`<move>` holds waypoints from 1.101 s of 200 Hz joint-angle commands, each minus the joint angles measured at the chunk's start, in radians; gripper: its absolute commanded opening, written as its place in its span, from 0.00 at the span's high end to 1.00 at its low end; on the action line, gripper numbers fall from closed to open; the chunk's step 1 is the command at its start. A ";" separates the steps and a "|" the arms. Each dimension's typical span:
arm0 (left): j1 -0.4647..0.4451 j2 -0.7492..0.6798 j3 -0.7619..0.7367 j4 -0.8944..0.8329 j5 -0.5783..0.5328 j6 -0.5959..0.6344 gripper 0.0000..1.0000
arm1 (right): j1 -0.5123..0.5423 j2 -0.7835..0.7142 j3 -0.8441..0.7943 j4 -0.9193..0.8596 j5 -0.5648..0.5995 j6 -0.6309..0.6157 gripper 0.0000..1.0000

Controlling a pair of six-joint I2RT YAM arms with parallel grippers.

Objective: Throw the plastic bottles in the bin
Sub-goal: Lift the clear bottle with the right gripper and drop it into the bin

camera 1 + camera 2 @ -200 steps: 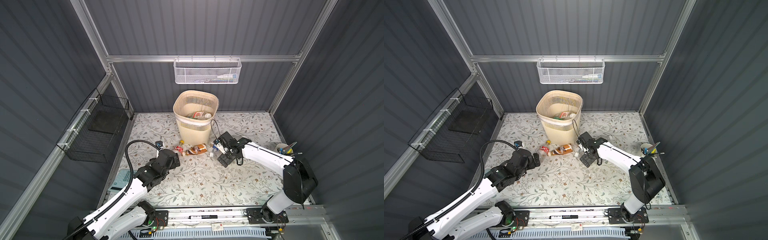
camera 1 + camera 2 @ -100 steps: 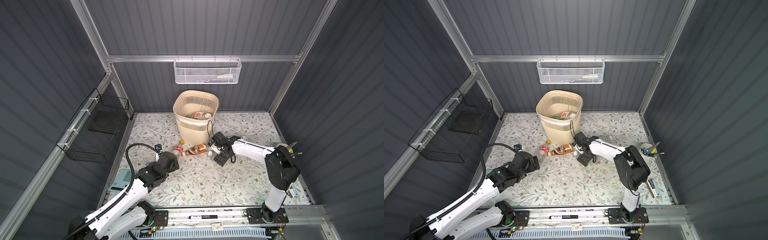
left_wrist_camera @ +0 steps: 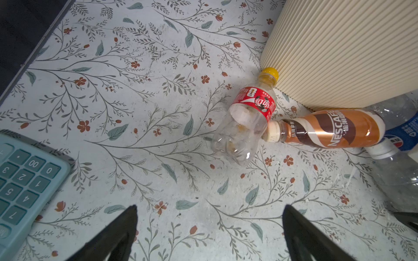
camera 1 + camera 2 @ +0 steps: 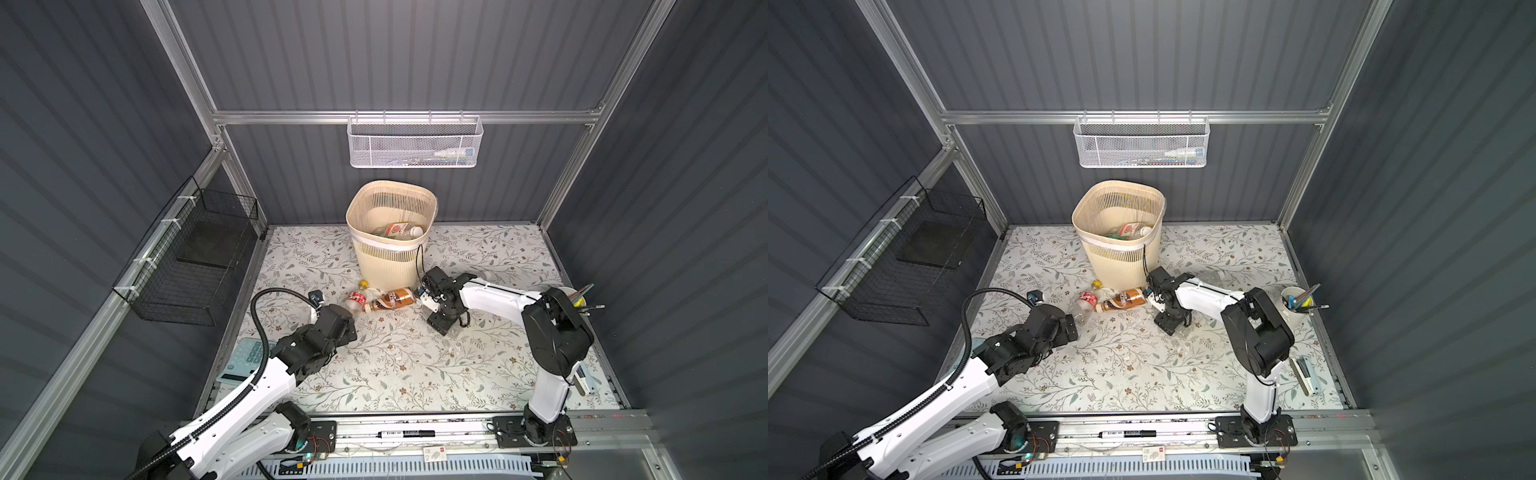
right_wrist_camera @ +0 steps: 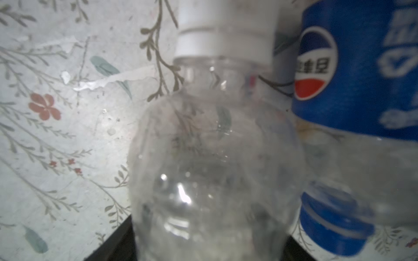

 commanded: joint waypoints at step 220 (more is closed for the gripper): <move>-0.001 0.065 -0.047 0.080 0.027 0.005 0.00 | -0.181 -0.810 0.163 0.571 -0.024 0.352 0.47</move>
